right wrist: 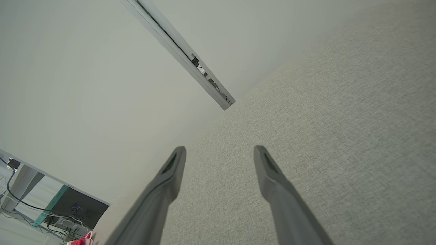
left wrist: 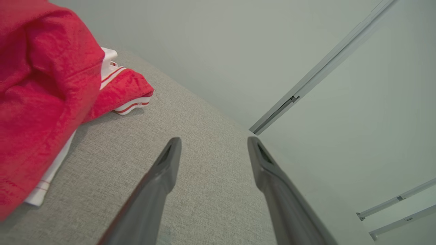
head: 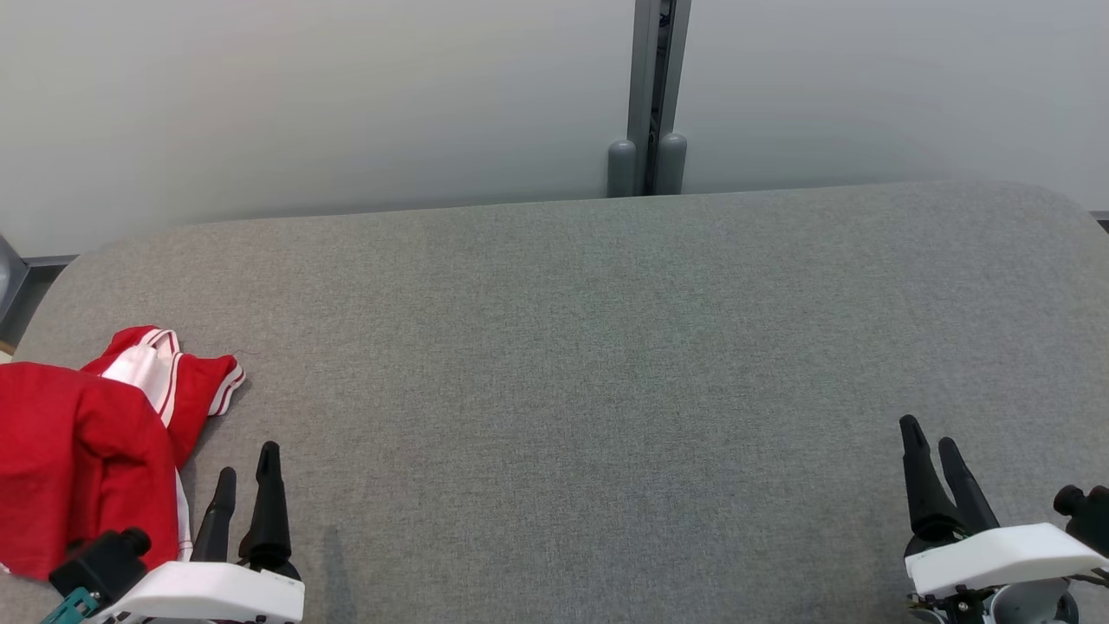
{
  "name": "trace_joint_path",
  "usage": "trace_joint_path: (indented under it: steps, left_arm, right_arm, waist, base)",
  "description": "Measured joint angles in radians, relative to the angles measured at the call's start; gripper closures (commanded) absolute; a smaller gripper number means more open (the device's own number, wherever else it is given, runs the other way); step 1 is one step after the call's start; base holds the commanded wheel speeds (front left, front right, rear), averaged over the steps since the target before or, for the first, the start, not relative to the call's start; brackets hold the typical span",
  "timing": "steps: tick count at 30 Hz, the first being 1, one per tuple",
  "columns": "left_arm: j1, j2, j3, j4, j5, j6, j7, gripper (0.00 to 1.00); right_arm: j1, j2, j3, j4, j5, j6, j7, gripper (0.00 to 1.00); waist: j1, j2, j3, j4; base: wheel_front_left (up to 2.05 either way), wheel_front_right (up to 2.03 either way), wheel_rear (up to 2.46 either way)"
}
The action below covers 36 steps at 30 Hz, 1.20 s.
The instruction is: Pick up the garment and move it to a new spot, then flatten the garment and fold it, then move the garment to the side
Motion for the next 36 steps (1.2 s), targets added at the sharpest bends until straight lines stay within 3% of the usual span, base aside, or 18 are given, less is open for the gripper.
trace_joint_path:
  steps: [36]
  left_arm:
    - [0.017, 0.005, -0.025, 0.007, 0.394, 0.041, -0.094, 0.00]
  right_arm:
    - [0.000, -0.004, 0.027, 0.006, -0.417, 0.000, -0.091, 0.00]
  waist:
    - [0.0000, 0.0000, 0.004, -0.008]
  base:
    - [0.00, 0.00, 0.00]
